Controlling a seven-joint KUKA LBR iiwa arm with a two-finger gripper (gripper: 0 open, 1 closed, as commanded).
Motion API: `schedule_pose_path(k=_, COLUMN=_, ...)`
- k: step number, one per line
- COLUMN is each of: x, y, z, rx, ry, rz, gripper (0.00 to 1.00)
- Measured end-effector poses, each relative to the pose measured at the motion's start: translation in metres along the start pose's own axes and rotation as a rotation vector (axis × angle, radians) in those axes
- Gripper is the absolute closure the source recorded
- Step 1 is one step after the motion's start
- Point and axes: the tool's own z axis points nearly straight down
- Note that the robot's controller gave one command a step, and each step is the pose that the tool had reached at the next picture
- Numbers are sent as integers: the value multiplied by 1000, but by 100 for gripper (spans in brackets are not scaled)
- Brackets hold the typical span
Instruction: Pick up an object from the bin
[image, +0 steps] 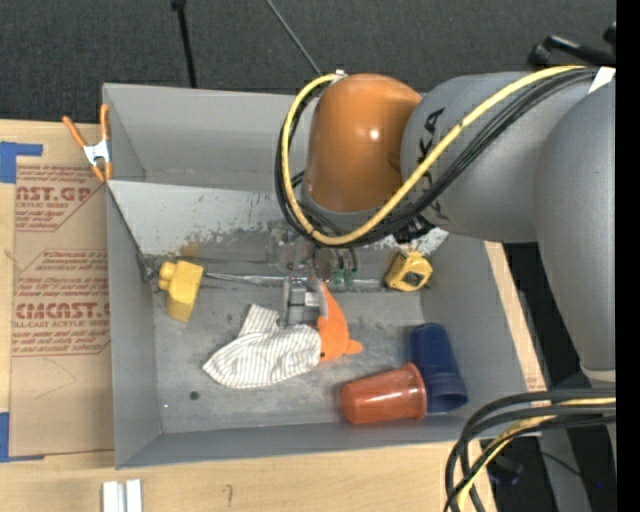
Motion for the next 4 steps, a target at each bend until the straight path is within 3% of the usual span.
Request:
schedule_pose_path(k=1, x=-2, y=0, z=-5, rx=-1, ry=-8, rz=1, gripper=0)
schedule_pose_path(k=2, x=11, y=1, z=42, rx=1, ry=-13, rz=-62, gripper=0)
schedule_pose_path(k=3, x=41, y=1, z=119, rx=-1, ry=-6, rz=-79, gripper=100)
schedule_pose_path(k=4, x=41, y=1, z=119, rx=-1, ry=-6, rz=-79, gripper=100)
